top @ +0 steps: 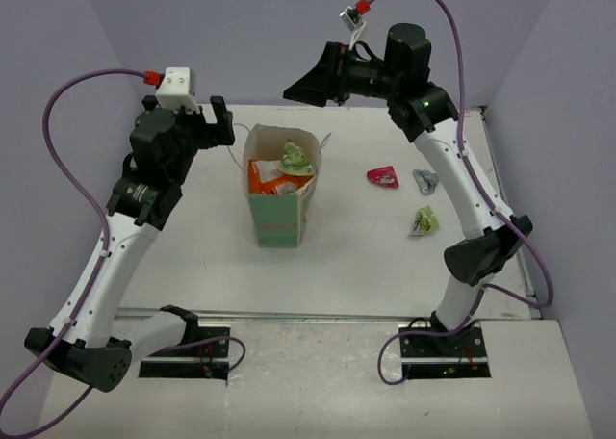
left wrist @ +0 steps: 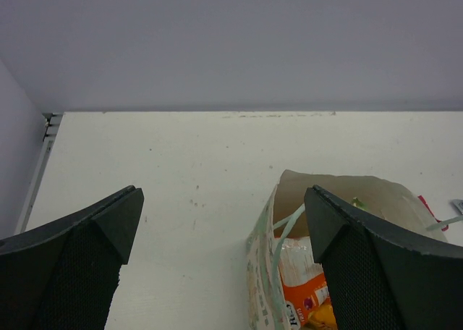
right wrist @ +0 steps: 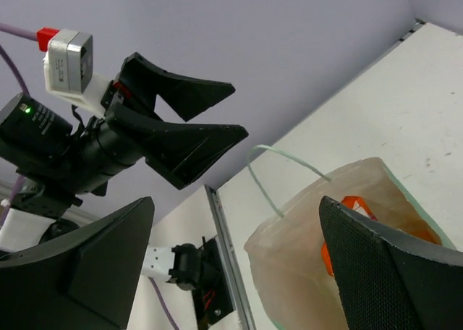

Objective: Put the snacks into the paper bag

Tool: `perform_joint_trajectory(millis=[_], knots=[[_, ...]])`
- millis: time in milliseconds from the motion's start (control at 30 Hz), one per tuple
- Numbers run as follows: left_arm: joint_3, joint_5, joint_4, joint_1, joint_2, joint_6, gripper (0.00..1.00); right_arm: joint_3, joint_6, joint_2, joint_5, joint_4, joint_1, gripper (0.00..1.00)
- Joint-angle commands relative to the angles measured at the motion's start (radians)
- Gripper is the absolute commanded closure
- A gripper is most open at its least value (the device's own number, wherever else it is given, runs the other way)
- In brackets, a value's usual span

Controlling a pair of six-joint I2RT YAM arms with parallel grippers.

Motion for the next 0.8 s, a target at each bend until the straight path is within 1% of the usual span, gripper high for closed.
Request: perform_joint_trajectory(millis=[0, 33, 100, 133, 167, 233, 333, 367, 467, 567, 600, 633, 767], knots=[[-0.004, -0.004, 0.046, 0.001, -0.018, 0.017, 0.00, -0.011, -0.035, -0.087, 0.128, 0.011, -0.012, 0.01], [-0.004, -0.004, 0.046, 0.001, -0.020, 0.015, 0.00, -0.032, -0.037, -0.109, 0.255, -0.009, -0.027, 0.01], [-0.007, -0.004, 0.043, 0.000, -0.021, 0.015, 0.00, -0.043, -0.023, -0.116, 0.380, -0.115, -0.052, 0.01], [-0.005, -0.004, 0.041, 0.000, -0.023, 0.015, 0.00, -0.052, -0.011, -0.118, 0.472, -0.156, -0.085, 0.01], [-0.005, -0.004, 0.038, -0.002, -0.024, 0.015, 0.00, -0.064, 0.017, -0.121, 0.495, -0.213, -0.105, 0.01], [-0.005, -0.010, 0.038, -0.003, -0.026, 0.017, 0.00, -0.122, 0.043, -0.130, 0.549, -0.251, -0.165, 0.01], [-0.008, -0.013, 0.038, -0.010, -0.026, 0.015, 0.00, -0.220, 0.057, -0.153, 0.633, -0.302, -0.213, 0.01], [-0.011, -0.012, 0.041, -0.011, -0.024, 0.014, 0.00, -0.279, 0.036, -0.152, 0.729, -0.339, -0.223, 0.01], [-0.015, -0.015, 0.046, -0.011, -0.024, 0.014, 0.00, -0.307, 0.022, -0.118, 0.793, -0.389, -0.228, 0.01], [-0.019, -0.018, 0.050, -0.011, -0.027, 0.014, 0.00, -0.313, 0.028, -0.041, 0.819, -0.475, -0.228, 0.01], [-0.022, -0.018, 0.053, -0.011, -0.027, 0.015, 0.00, -0.317, 0.040, -0.020, 0.853, -0.510, -0.228, 0.01], [-0.024, -0.015, 0.055, -0.011, -0.029, 0.017, 0.00, -0.325, 0.049, 0.023, 0.865, -0.526, -0.228, 0.01], [-0.031, -0.007, 0.062, -0.013, -0.038, 0.029, 0.00, -0.365, 0.083, 0.092, 0.890, -0.541, -0.231, 0.01]])
